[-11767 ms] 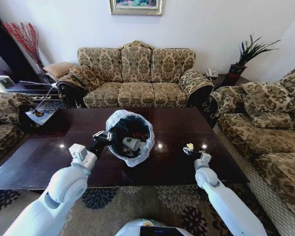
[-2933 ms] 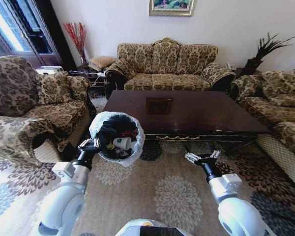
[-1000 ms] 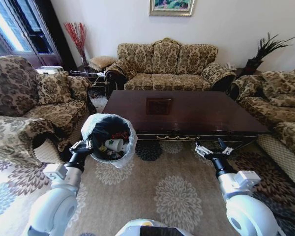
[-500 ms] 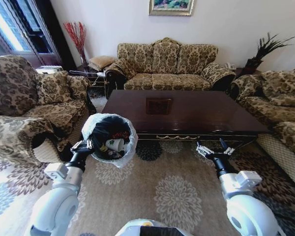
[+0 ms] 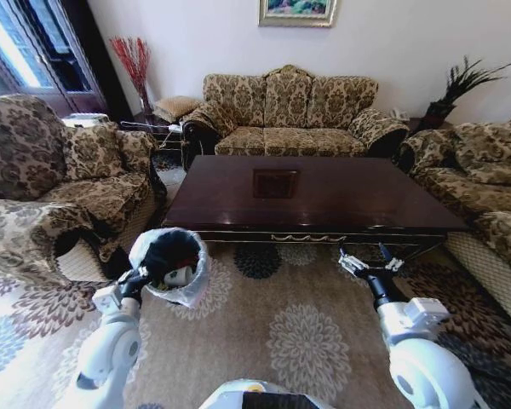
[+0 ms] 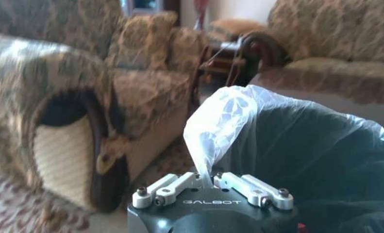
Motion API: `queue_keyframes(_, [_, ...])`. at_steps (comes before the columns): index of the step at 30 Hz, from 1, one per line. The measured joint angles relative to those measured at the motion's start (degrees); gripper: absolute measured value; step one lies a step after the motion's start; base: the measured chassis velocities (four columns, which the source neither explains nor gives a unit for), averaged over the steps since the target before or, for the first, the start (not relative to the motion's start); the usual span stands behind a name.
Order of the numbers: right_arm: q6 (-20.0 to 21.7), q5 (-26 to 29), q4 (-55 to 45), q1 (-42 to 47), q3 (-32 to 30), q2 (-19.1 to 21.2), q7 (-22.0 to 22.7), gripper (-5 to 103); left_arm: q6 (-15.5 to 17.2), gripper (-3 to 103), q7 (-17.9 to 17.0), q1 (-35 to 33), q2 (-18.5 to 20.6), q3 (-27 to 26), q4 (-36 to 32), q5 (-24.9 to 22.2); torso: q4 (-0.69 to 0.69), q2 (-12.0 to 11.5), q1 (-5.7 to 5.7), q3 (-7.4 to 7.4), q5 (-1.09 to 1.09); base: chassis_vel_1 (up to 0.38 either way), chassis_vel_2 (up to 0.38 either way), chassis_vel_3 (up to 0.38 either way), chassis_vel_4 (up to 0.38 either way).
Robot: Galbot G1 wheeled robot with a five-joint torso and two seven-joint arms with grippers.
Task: Move to the front of the table and place the trash on the table into the trash bin.
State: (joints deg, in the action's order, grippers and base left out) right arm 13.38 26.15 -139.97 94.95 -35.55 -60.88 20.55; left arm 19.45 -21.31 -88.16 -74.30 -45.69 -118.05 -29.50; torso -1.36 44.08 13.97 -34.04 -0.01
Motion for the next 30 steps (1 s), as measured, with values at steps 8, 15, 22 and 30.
queue_keyframes(8, [-0.3, -0.3, 0.1, -0.3, 0.7, -0.2, 0.5, 100, -5.0, 3, -1.2, 5.6, -0.6, 1.1, 18.8, -1.7, 0.01, 0.0, 0.03, -0.02, -0.02, 0.000, 0.000, 0.000, 0.000])
queue_keyframes(15, [-1.4, -1.2, 0.1, 2.2, -0.3, -1.6, 0.6, 100, -13.0, 3, -0.4, 9.3, -3.9, 2.8, 32.6, -1.1, 0.03, 0.1, 0.03, -0.03, -0.01, 0.000, 0.000, 0.000, 0.000])
queue_keyframes(22, [-1.8, -2.2, -0.1, 2.8, 0.1, -2.2, 0.8, 100, -17.1, 3, -1.2, 12.7, -5.5, 3.1, 41.4, -2.3, 0.01, 0.1, 0.04, -0.04, 0.00, 0.000, 0.000, 0.000, 0.000])
queue_keyframes(30, [-1.9, -2.8, 0.0, 2.8, 0.8, -2.6, 0.9, 100, -18.7, 3, -1.1, 10.8, -9.6, 2.9, 40.7, -2.4, 0.00, 0.1, 0.04, -0.04, 0.01, 0.000, 0.000, 0.000, 0.000])
